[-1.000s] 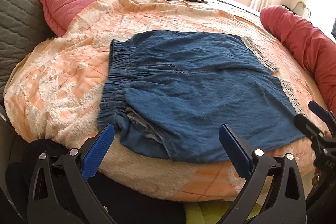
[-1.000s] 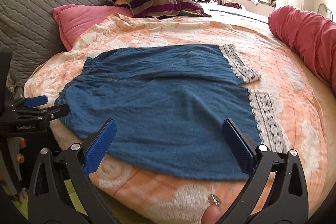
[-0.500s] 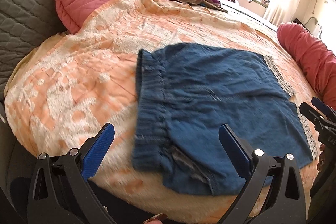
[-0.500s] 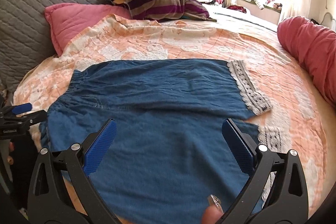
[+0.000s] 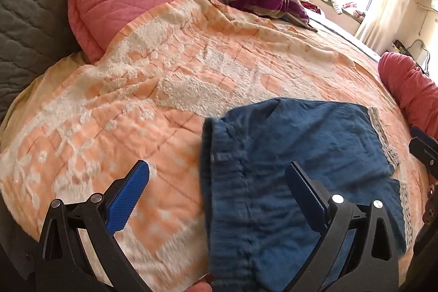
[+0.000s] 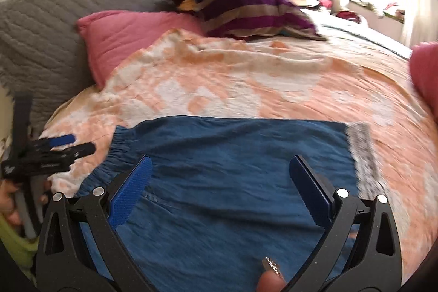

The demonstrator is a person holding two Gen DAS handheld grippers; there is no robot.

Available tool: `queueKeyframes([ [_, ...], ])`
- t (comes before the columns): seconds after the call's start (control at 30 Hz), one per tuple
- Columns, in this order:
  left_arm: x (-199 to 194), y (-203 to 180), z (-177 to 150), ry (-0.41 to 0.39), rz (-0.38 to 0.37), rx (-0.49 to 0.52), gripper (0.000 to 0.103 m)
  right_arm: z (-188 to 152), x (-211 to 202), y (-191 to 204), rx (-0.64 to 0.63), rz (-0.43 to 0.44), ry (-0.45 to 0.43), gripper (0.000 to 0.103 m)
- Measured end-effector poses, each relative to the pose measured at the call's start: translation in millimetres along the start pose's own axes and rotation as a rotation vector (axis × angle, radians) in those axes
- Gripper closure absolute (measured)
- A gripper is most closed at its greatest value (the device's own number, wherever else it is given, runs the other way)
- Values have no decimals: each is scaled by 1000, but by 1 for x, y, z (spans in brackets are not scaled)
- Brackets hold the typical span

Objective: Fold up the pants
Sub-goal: 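Move the left tool down to the elastic waistband and close on it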

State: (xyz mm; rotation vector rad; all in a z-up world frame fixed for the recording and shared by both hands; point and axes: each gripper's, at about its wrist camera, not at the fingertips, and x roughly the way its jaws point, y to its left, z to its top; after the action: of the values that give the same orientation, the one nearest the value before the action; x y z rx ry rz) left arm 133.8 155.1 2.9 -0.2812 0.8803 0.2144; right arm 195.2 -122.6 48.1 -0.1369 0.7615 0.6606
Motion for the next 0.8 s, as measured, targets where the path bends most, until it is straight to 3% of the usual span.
queueKeyframes([
  [0.1, 17, 5, 10, 50, -30, -2, 4, 8, 26, 6, -55, 9, 42, 8],
  [0.37, 56, 7, 27, 115, -8, 38, 4, 26, 99, 8, -156, 12, 171, 8],
  [0.53, 75, 10, 31, 150, -4, 52, 4, 35, 130, 12, -229, 10, 206, 8],
  [0.8, 91, 16, 39, 140, -10, 42, 5, 44, 165, 20, -351, -13, 243, 8],
])
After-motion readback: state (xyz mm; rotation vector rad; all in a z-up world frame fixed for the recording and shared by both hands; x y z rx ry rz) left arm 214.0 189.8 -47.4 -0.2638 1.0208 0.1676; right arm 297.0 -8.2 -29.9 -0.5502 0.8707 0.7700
